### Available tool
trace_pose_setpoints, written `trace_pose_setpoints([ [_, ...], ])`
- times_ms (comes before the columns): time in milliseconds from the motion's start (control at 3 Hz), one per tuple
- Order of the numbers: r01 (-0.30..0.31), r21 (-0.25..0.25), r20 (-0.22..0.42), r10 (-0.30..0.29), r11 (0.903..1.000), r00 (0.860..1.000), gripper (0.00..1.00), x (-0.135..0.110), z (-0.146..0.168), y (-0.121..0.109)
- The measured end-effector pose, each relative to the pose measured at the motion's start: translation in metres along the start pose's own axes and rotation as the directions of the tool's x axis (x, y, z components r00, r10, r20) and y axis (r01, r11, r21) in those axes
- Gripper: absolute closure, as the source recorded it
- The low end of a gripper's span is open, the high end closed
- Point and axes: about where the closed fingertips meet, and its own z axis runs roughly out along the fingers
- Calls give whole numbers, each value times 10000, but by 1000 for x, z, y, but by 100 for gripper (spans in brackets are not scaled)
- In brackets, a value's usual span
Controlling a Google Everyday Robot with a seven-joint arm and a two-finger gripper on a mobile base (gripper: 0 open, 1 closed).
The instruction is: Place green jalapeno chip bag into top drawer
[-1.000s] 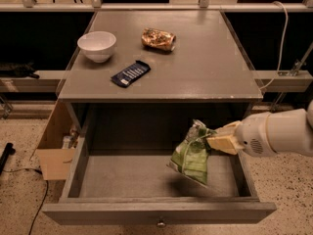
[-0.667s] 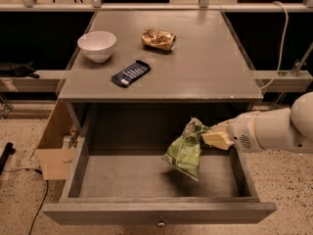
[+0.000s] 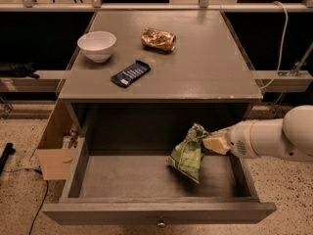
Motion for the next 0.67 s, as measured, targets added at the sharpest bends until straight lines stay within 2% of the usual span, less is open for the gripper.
trace_pose_setpoints([
  [333,-4,4,3,4,10000,10000,100,0,0,0],
  [667,-250,-466,-598,222,9986,9980,100,19,31,11],
])
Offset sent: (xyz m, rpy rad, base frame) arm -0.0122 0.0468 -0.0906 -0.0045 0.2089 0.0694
